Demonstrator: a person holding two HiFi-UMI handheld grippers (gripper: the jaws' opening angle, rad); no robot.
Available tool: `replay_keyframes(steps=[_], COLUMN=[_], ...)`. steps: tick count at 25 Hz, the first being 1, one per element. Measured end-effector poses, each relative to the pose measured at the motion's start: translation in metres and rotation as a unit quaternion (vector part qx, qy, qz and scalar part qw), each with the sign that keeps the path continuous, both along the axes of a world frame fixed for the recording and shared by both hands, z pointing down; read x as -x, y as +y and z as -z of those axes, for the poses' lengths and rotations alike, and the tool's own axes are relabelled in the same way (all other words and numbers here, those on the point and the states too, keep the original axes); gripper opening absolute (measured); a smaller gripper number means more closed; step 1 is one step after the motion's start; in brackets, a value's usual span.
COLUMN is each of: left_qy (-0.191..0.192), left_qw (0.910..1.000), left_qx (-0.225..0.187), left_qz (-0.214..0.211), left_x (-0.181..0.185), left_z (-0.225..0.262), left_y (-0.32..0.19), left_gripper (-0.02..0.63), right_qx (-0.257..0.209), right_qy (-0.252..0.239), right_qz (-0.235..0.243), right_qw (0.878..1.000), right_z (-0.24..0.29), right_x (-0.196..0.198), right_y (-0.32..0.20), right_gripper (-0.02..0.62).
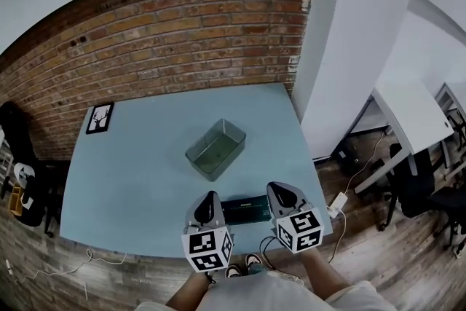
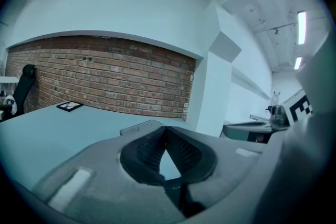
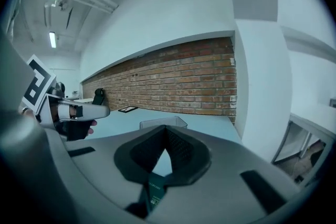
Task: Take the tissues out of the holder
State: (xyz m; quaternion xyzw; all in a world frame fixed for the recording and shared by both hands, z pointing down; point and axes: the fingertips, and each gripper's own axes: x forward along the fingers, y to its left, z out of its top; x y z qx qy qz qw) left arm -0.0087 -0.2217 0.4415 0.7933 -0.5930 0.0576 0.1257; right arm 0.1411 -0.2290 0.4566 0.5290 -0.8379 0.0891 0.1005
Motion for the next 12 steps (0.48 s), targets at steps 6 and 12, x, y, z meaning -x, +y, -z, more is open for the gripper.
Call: replay_keyframes(steps=[6, 12], left_qy=[0.0, -0.001], left_qw=[1.0, 1.0], left_qx=[-0.002, -0.003], left_qz=[0.002, 0.004], left_x=[0.0013, 0.0041], left_z=[0.0026, 0.0033], left_y=[-0.0031, -0.0041], left_gripper=[0.008, 0.008], right_qx=[0.008, 0.006], right_qy=[-0.012, -0.008], right_qz=[-0.005, -0.005], right_qw=[1.0, 1.0], right_z=[-0.0025, 0.001], right_x=[-0.0012, -0.0004], right_y=[-0.0028, -0.0057], right_gripper=[0.005, 0.005])
